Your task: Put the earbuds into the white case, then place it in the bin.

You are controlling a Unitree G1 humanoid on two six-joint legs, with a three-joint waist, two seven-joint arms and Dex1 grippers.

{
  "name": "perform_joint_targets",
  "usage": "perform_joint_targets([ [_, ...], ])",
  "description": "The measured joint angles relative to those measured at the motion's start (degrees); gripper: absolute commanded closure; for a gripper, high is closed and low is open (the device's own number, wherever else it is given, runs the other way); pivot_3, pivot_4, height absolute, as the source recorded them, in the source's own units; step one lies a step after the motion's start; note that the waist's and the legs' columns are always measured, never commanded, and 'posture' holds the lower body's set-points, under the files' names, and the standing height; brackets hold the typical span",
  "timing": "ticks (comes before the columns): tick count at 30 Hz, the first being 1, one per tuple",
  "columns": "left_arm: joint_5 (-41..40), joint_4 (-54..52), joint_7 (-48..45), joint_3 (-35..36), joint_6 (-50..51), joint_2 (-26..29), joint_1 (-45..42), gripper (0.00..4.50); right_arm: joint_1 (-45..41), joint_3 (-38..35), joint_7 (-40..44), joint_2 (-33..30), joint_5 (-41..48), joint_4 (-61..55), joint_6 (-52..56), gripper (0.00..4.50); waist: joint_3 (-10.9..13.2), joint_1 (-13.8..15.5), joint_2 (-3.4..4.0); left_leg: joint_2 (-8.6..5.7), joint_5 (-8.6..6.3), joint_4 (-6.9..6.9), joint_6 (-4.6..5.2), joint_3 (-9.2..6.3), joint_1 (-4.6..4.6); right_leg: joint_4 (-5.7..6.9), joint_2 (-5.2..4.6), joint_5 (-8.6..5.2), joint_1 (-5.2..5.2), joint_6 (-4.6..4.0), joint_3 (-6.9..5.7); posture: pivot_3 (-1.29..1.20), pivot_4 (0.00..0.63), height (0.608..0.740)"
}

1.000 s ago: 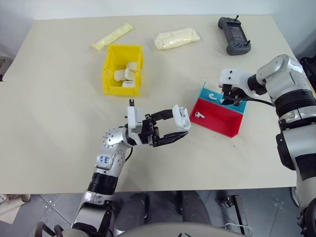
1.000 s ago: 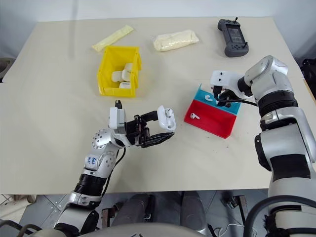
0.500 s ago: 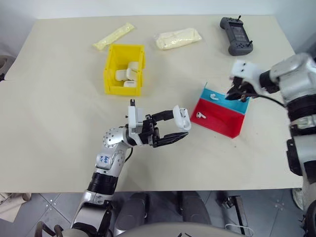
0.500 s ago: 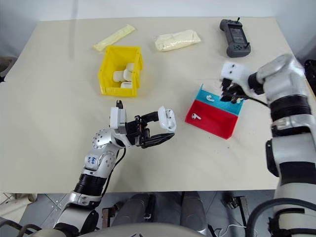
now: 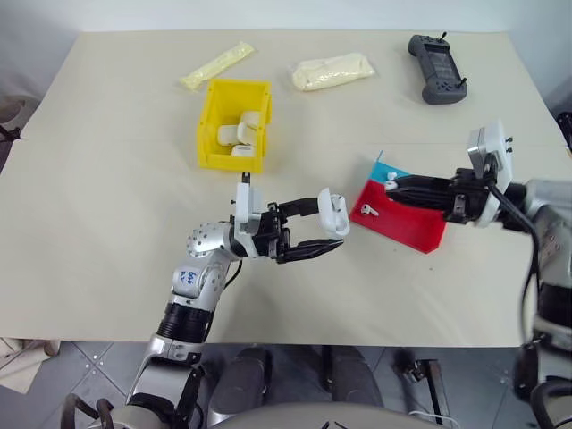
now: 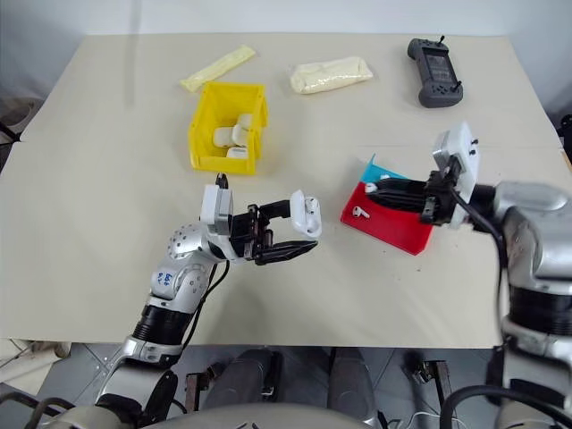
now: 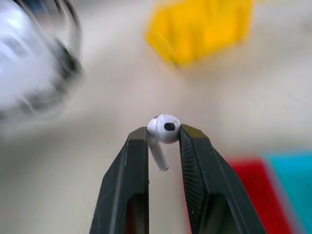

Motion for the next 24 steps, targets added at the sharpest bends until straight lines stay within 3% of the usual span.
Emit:
perform_joint_targets([
  [6, 0.0, 0.8, 0.2, 0.8, 0.6, 0.2, 0.1, 1.75, 3.0, -7.7, -16.4, 10.5, 24.4, -10.2, 13.2, 3.98, 0.0, 0.0, 0.00, -0.03, 0.01, 0.00, 0.01, -0.10, 0.01, 0.01, -0.02, 0.00, 0.03, -0.01, -0.03, 0.00, 0.150, 0.740],
  [12, 0.0, 0.9, 0.2, 1.4, 1.6, 0.6, -0.1, 1.75, 7.5, -6.8, -28.8, 12.2, 38.8, -14.3, 13.6, 3.98, 0.0, -0.1, 0.00, -0.04, 0.01, -0.02, 0.02, -0.09, 0.01, 0.01, 0.00, 0.00, 0.03, -0.01, -0.01, 0.00, 0.150, 0.740],
  [24, 0.0, 0.7, 0.2, 1.6, 2.6, 0.6, -0.6, 1.75, 12.0, 2.4, -33.1, 10.7, 39.9, -14.7, 4.7, 3.98, 0.0, -0.1, 0.00, -0.02, 0.01, -0.04, 0.03, -0.06, 0.04, 0.00, 0.06, 0.00, 0.03, 0.00, 0.04, 0.00, 0.150, 0.740],
])
